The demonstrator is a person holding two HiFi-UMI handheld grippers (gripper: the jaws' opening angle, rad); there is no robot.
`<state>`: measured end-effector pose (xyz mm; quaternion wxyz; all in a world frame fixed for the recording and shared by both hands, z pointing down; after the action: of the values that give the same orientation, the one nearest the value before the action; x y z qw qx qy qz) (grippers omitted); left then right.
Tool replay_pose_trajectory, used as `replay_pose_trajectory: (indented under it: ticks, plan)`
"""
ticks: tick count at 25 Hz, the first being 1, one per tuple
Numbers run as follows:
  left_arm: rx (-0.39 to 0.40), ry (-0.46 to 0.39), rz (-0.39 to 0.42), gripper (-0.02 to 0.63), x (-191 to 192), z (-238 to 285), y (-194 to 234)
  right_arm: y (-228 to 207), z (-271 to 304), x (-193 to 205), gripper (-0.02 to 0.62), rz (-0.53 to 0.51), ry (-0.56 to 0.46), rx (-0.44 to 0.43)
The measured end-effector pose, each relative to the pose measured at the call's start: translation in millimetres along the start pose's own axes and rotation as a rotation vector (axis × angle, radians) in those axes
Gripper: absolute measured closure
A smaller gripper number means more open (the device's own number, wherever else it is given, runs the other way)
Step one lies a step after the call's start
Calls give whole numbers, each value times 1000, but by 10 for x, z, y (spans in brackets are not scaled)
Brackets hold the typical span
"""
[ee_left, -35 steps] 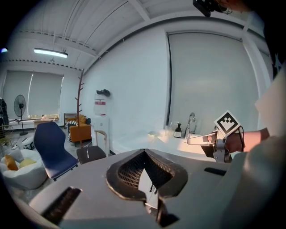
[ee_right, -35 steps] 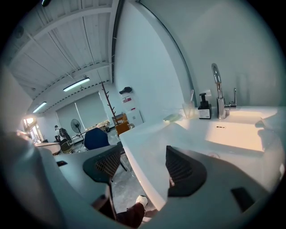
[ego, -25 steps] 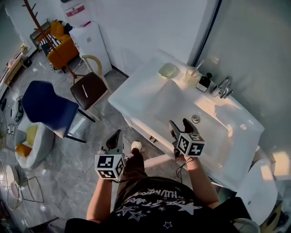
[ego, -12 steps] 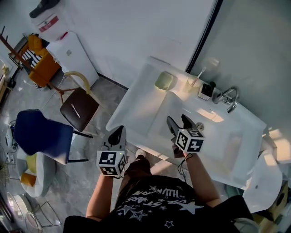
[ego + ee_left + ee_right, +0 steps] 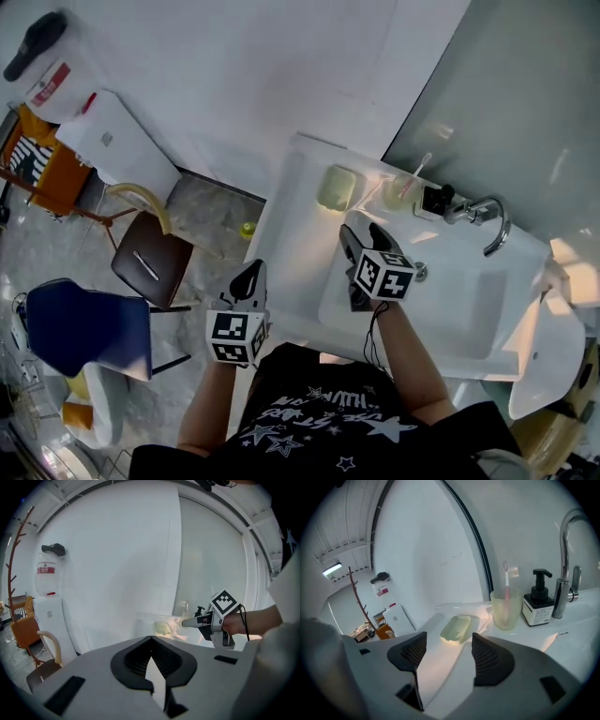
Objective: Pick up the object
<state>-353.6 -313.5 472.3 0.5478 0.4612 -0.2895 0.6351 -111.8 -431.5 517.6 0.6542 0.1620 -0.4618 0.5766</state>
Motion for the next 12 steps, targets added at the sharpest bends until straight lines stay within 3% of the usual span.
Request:
replay_pose_trajectory:
  ticks: [12]
  plan:
    - [77, 50, 1, 589, -45, 651, 327, -234, 867, -70, 303, 65, 10, 158]
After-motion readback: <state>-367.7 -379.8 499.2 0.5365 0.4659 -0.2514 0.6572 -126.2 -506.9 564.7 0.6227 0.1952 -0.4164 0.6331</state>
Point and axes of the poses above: the fingertips, and each gripper's own axes: z forward along the fingers, y to its left, x out of its underside, the point moved 6 cm from there along -z, backward along the fingers, and after that the axes turned 1 degree about -y, right-handed, at the moved point
